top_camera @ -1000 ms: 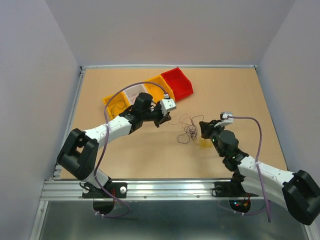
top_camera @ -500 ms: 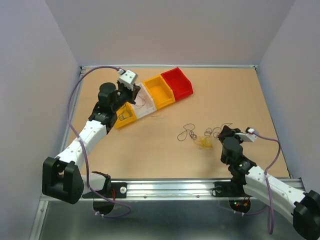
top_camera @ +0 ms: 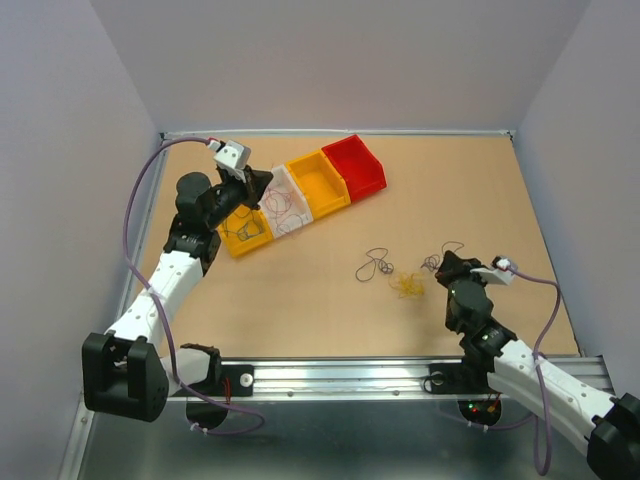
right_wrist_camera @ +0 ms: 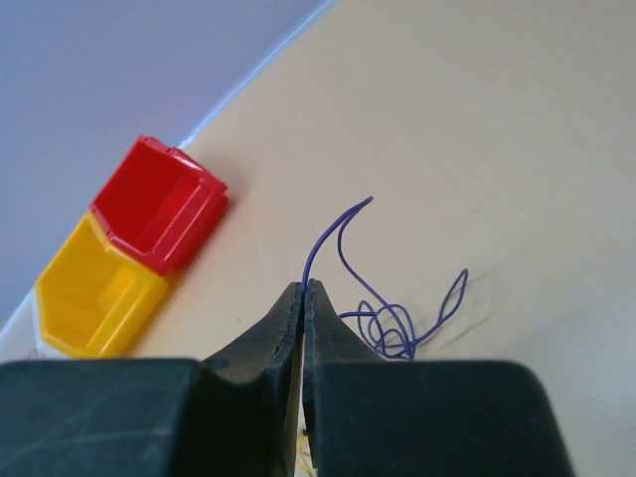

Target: Untangle the cables

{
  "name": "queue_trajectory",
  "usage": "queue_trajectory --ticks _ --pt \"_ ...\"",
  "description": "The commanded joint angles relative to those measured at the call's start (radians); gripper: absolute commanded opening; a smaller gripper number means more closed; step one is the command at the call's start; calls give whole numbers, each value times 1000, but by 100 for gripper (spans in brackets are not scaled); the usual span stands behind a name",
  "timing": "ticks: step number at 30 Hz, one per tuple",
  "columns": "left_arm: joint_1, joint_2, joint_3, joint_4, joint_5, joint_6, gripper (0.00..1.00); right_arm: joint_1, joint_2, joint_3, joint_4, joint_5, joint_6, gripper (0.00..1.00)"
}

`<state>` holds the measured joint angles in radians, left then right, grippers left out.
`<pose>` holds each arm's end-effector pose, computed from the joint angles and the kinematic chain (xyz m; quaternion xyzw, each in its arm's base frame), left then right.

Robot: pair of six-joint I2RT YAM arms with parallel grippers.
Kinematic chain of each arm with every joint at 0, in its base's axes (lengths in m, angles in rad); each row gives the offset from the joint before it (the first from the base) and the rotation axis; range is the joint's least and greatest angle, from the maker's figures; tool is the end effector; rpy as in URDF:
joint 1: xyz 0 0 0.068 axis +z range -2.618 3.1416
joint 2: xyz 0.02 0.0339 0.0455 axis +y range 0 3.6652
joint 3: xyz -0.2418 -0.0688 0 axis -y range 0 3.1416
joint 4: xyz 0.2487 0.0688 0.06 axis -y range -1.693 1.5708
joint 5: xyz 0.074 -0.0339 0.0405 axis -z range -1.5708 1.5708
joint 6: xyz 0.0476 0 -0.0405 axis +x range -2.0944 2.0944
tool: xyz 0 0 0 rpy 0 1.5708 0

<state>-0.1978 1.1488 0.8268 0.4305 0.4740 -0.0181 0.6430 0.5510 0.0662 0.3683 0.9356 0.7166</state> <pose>0.2816 -0.0786 0.3249 0.2323 0.6308 -0.2338 0.7025 0.1539 0.0674 0.1654 0.3241 0.6553 0.1110 0.6732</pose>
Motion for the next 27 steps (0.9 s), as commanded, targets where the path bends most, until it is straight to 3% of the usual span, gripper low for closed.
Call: queue_trajectory --ticks 1,14,21,27 --pt "-5 -34 46 53 49 -5 0 -2 -2 -39 127 -80 -75 5" --pt "-3 118 325 -78 -23 43 0 -2 3 -31 150 -176 -129 3" --pt "-5 245 362 -91 -23 93 0 -2 6 3 165 -242 -177 3" --pt "-5 328 341 -88 -106 156 0 -2 131 131 192 -353 -253 2"
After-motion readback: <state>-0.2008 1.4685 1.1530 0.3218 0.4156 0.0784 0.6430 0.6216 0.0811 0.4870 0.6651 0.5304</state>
